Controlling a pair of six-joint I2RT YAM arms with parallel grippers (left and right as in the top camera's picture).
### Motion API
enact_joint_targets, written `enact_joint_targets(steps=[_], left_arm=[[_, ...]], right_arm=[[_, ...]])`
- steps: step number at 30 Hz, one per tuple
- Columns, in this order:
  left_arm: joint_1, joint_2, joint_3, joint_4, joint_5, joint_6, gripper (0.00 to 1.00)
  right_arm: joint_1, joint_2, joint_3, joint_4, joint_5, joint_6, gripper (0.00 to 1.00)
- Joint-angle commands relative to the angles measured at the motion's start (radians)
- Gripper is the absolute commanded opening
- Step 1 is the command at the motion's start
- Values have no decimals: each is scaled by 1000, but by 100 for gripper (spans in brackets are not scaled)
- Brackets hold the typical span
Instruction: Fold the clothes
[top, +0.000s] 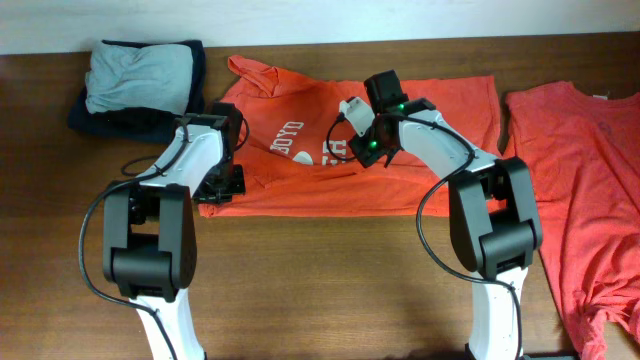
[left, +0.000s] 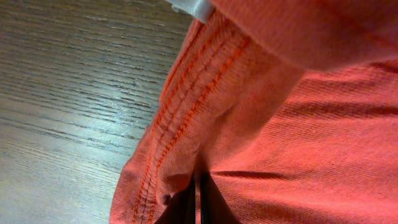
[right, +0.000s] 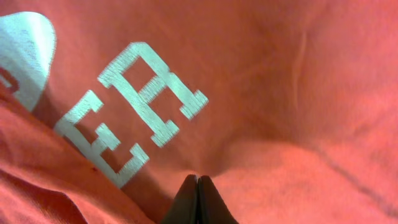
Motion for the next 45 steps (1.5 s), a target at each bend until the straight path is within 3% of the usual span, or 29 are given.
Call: enact_joint_targets(steps=[1,7,11,27,38,45], left_arm=[[3,16,-13,3,-23,-13,6],[3,16,-13,10,-23,-14,6],[3,16,-13,13,-22,-14,6],[3,16,-13,9,-22,-13,6],[3,16,-13,9,-22,-13,6],[3,16,-13,9,-23,-13,6]], right_arm=[[-12,-8,85,-73,8,68,4],[-21,-63,198,-406,-15,113,4],[-21,-55,166,-515,-15,113,4],[-22,-52,-32,-299,-14,182,4],[-23,-52,-35,-192,105,195,4],[-26,-52,-35,-10,173,269,4]])
